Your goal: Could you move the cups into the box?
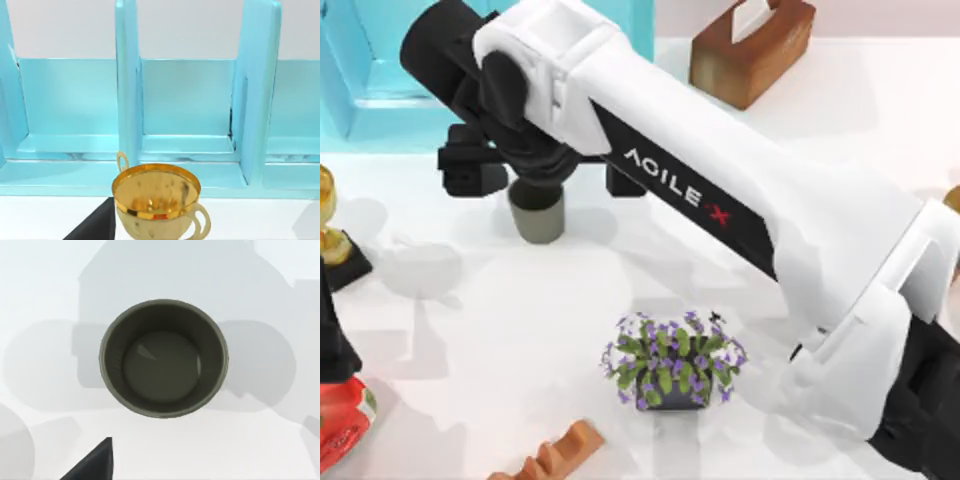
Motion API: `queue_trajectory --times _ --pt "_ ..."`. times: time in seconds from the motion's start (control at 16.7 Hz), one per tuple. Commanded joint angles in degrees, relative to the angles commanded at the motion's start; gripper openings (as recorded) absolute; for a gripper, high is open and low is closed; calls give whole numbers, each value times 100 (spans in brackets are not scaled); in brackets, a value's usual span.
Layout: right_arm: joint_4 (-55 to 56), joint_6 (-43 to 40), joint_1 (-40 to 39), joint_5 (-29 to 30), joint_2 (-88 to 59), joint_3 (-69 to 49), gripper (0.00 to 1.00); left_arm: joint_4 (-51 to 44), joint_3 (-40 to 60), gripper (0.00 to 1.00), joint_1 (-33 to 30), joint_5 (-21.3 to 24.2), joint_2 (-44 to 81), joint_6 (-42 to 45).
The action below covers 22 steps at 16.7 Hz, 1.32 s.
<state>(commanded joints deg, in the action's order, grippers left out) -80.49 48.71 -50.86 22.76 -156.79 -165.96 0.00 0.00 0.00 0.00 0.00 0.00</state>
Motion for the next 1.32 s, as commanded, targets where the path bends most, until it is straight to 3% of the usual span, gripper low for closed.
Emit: queue_trajectory --times 1.02,1.32 --pt "1156 -396 388 -110 -1040 -29 100 0 0 100 0 0 0 0" --pt "1156 -396 388 -110 -1040 -29 62 0 0 100 0 0 0 0"
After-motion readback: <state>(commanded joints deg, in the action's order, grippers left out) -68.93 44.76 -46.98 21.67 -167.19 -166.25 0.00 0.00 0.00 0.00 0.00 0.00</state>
